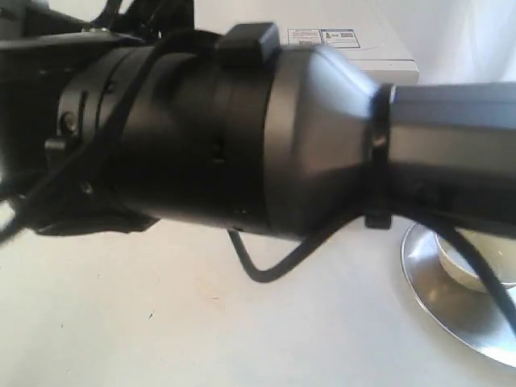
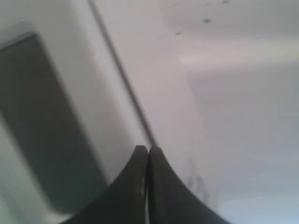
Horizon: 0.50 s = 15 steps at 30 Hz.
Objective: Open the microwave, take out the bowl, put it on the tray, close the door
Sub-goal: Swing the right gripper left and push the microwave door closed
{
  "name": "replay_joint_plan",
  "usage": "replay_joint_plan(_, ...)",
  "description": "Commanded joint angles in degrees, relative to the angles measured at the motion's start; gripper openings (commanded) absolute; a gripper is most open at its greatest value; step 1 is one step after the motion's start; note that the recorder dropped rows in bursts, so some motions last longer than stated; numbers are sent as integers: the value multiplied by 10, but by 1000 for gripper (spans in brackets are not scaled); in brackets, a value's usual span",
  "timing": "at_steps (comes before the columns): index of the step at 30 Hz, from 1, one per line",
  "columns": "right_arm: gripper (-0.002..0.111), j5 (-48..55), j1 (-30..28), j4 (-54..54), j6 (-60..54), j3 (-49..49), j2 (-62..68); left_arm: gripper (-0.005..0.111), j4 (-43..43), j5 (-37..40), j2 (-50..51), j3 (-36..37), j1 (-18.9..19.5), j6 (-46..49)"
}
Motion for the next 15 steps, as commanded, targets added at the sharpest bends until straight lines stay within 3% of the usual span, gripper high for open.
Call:
replay_joint_plan(1, 0, -11, -46, 220, -135, 0, 10, 0, -2, 0, -2, 1, -2, -3)
replay_joint_plan(7, 0, -30, -151, 208, -129, 0, 69, 0, -2, 0, -2, 1, -2, -3)
replay_joint_plan(15, 0, -41, -248, 42, 7, 0, 129, 0, -2, 0, -2, 1, -2, -3)
